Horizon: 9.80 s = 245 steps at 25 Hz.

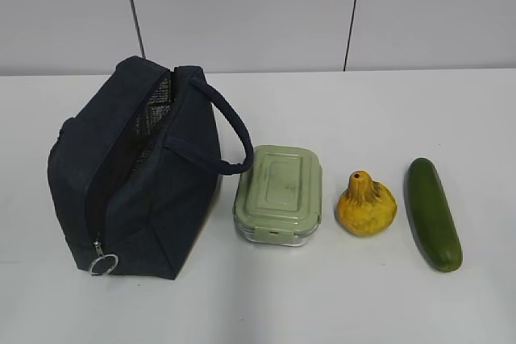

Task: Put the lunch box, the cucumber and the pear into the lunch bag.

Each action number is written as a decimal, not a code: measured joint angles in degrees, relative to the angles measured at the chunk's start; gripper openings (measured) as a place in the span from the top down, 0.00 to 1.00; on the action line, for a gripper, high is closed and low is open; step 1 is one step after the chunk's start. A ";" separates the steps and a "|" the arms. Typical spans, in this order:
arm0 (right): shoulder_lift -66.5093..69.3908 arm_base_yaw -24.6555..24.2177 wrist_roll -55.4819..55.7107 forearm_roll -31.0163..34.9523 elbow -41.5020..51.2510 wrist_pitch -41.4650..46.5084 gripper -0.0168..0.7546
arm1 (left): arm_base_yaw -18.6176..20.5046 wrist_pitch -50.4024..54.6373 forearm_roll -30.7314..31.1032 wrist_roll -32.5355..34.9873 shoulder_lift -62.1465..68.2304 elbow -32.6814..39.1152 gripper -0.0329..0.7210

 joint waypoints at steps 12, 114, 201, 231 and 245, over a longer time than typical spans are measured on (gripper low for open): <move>23.95 0.00 6.90 0.00 -4.35 -15.04 0.45 | -8.59 -12.81 -6.82 2.95 38.09 -9.86 0.59; 121.48 19.41 -65.36 82.85 -68.66 -22.62 0.45 | -5.93 -16.22 -29.67 31.80 84.55 -24.91 0.98; 115.14 13.33 -5.99 1.44 -61.57 3.29 0.79 | -5.93 -16.32 -29.48 31.98 84.55 -24.91 0.98; 119.94 21.67 -34.61 41.12 -77.53 -4.85 0.72 | -5.93 -16.32 -29.48 32.03 84.55 -24.91 0.98; 114.38 12.83 -23.86 36.78 -79.63 -1.24 0.55 | -5.93 -16.32 -29.41 32.11 84.55 -24.91 0.98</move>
